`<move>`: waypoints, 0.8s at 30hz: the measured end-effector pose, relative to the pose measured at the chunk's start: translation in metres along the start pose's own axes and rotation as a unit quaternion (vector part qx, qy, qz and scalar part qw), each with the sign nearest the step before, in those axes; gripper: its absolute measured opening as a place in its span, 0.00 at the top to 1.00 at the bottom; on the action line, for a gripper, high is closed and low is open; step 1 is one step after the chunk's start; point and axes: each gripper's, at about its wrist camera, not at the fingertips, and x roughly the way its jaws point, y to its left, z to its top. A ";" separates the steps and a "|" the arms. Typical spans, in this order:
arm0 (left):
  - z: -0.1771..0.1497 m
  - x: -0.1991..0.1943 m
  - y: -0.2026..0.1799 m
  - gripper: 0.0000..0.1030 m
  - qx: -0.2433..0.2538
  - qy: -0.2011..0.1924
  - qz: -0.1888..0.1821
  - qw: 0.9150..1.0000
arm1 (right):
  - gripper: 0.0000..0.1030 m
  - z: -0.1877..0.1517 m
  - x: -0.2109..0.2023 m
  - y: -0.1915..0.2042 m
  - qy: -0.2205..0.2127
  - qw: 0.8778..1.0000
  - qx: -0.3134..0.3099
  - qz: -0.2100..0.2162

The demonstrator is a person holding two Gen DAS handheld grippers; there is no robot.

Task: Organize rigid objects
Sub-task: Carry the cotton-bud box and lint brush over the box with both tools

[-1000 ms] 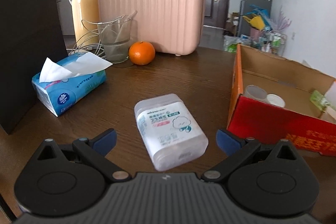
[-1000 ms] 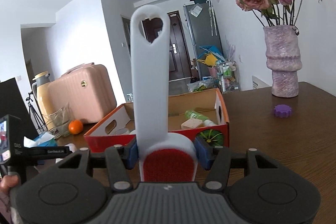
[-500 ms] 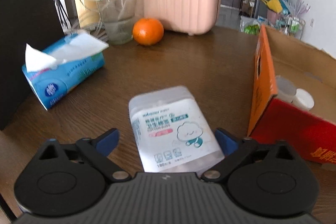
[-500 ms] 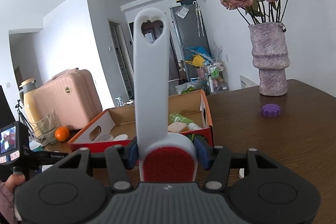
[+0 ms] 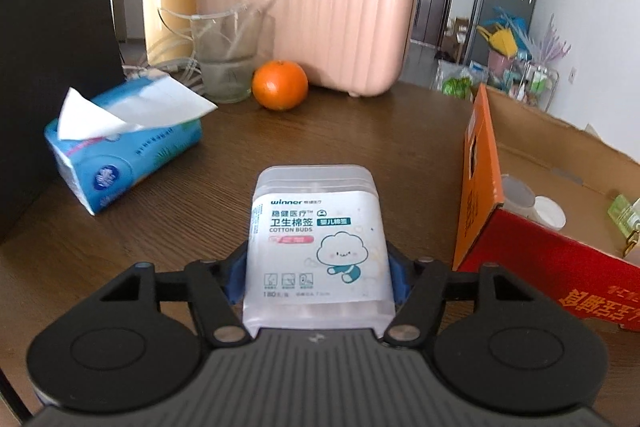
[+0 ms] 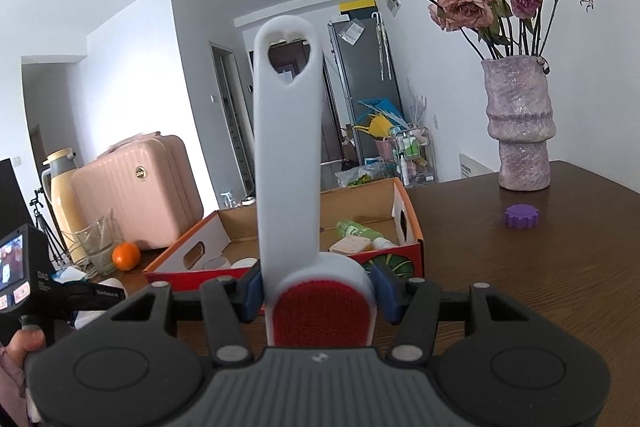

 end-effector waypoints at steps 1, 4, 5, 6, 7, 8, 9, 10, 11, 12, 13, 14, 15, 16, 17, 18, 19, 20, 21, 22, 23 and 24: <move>-0.001 -0.005 0.000 0.36 0.000 -0.004 -0.002 1.000 | 0.47 0.000 -0.002 0.001 -0.002 1.000 0.001 0.002; -0.004 -0.018 0.001 0.36 0.002 -0.015 -0.011 1.000 | 0.47 -0.002 -0.005 0.003 -0.002 1.000 0.004 0.006; -0.005 -0.024 0.001 0.36 0.004 -0.019 -0.017 1.000 | 0.47 -0.002 -0.006 0.004 -0.002 1.000 0.004 0.007; -0.007 -0.029 0.001 0.36 0.005 -0.023 -0.022 0.999 | 0.47 -0.003 -0.007 0.005 -0.002 1.000 0.004 0.008; -0.009 -0.035 0.001 0.36 0.008 -0.028 -0.028 0.999 | 0.47 -0.003 -0.007 0.006 -0.002 1.000 0.004 0.009; -0.010 -0.042 0.000 0.36 0.014 -0.035 -0.033 0.999 | 0.47 -0.003 -0.008 0.007 -0.003 1.000 0.005 0.011; -0.012 -0.047 -0.002 0.36 0.019 -0.042 -0.037 0.998 | 0.47 -0.004 -0.009 0.008 -0.003 1.000 0.005 0.012; -0.014 -0.053 -0.003 0.36 0.021 -0.046 -0.042 0.998 | 0.47 -0.004 -0.010 0.009 -0.004 1.000 0.006 0.013; -0.016 -0.058 -0.003 0.36 0.024 -0.051 -0.049 0.997 | 0.47 -0.005 -0.010 0.010 -0.004 1.000 0.006 0.014; -0.018 -0.064 -0.004 0.36 0.027 -0.055 -0.056 0.997 | 0.47 -0.005 -0.011 0.011 -0.004 1.000 0.006 0.015; -0.020 -0.069 -0.005 0.36 0.029 -0.059 -0.062 0.996 | 0.47 -0.005 -0.011 0.011 -0.004 1.000 0.007 0.016; -0.022 -0.074 -0.005 0.36 0.032 -0.063 -0.067 0.995 | 0.47 -0.006 -0.012 0.012 -0.004 1.000 0.007 0.018; -0.024 -0.079 -0.006 0.36 0.035 -0.066 -0.072 0.995 | 0.47 -0.006 -0.012 0.013 -0.004 1.000 0.008 0.019; -0.026 -0.084 -0.007 0.36 0.038 -0.070 -0.078 0.994 | 0.47 -0.006 -0.013 0.014 -0.004 1.000 0.008 0.020; -0.028 -0.090 -0.009 0.36 0.041 -0.075 -0.082 0.993 | 0.47 -0.007 -0.013 0.015 -0.004 1.000 0.009 0.021; -0.031 -0.095 -0.010 0.36 0.045 -0.079 -0.085 0.992 | 0.47 -0.007 -0.014 0.016 -0.004 1.000 0.009 0.023; -0.033 -0.099 -0.012 0.36 0.048 -0.082 -0.087 0.992 | 0.47 -0.007 -0.015 0.018 -0.005 1.000 0.009 0.024; -0.035 -0.104 -0.013 0.36 0.050 -0.083 -0.091 0.991 | 0.47 -0.008 -0.015 0.019 -0.005 1.000 0.009 0.025; -0.036 -0.107 -0.014 0.36 0.051 -0.083 -0.095 0.991 | 0.47 -0.008 -0.016 0.020 -0.006 1.000 0.010 0.027; -0.037 -0.111 -0.014 0.36 0.051 -0.084 -0.101 0.990 | 0.47 -0.008 -0.016 0.021 -0.006 1.000 0.010 0.028; -0.039 -0.116 -0.015 0.36 0.052 -0.087 -0.107 0.989 | 0.47 -0.008 -0.017 0.023 -0.006 1.000 0.010 0.029; -0.040 -0.120 -0.015 0.36 0.053 -0.090 -0.110 0.988 | 0.47 -0.008 -0.017 0.024 -0.007 0.999 0.011 0.029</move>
